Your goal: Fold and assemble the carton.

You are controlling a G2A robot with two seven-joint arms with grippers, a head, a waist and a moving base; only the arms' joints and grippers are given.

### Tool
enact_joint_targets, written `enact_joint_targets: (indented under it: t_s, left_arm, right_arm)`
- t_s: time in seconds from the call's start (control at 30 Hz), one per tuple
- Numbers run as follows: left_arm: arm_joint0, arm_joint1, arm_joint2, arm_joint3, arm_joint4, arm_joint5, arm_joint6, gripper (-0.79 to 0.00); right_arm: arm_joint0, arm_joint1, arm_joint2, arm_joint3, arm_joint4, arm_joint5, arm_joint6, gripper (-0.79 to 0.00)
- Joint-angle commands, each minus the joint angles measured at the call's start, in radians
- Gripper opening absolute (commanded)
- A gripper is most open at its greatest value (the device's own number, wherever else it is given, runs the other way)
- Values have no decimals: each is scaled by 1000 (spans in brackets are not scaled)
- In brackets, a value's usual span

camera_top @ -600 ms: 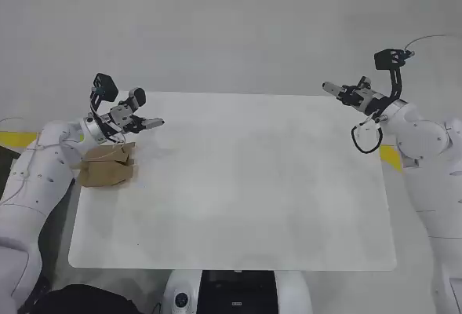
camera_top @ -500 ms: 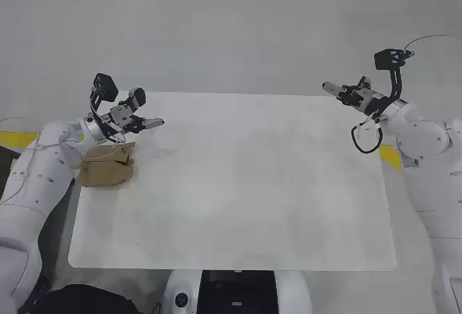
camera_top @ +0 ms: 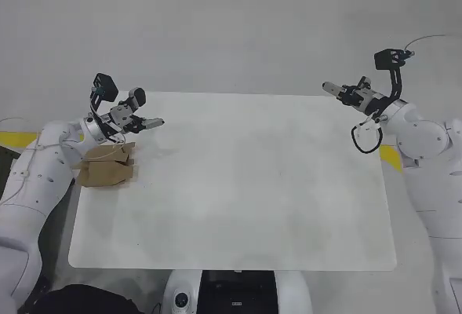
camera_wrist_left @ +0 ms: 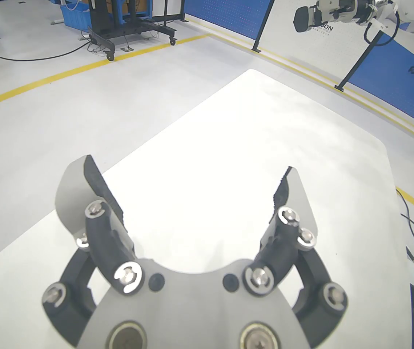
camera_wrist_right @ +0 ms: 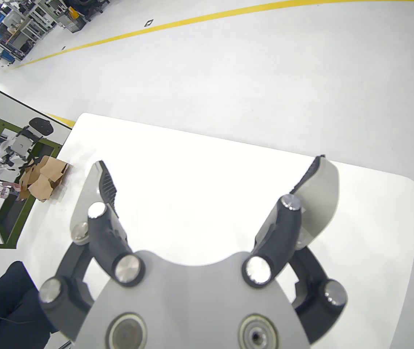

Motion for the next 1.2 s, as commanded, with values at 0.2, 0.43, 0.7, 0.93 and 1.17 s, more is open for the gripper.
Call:
enact_joint_targets:
  t_s: [0.2,0.43,0.7,0.93,1.17]
  left_arm:
    - [0,0,0,0,0,0,0,-1]
    - [0,0,0,0,0,0,0,-1]
    - [33,19,58,-48,-783,0,-359,0]
    - [23,55,1,-13,-1400,0,-906,0]
    - [27,69,-36,66,-1624,69,-1112,0]
  right_arm:
    - [0,0,0,0,0,0,0,0]
    - [0,0,0,0,0,0,0,0]
    - [0,0,0,0,0,0,0,0]
    - [0,0,0,0,0,0,0,0]
    - [0,0,0,0,0,0,0,0]
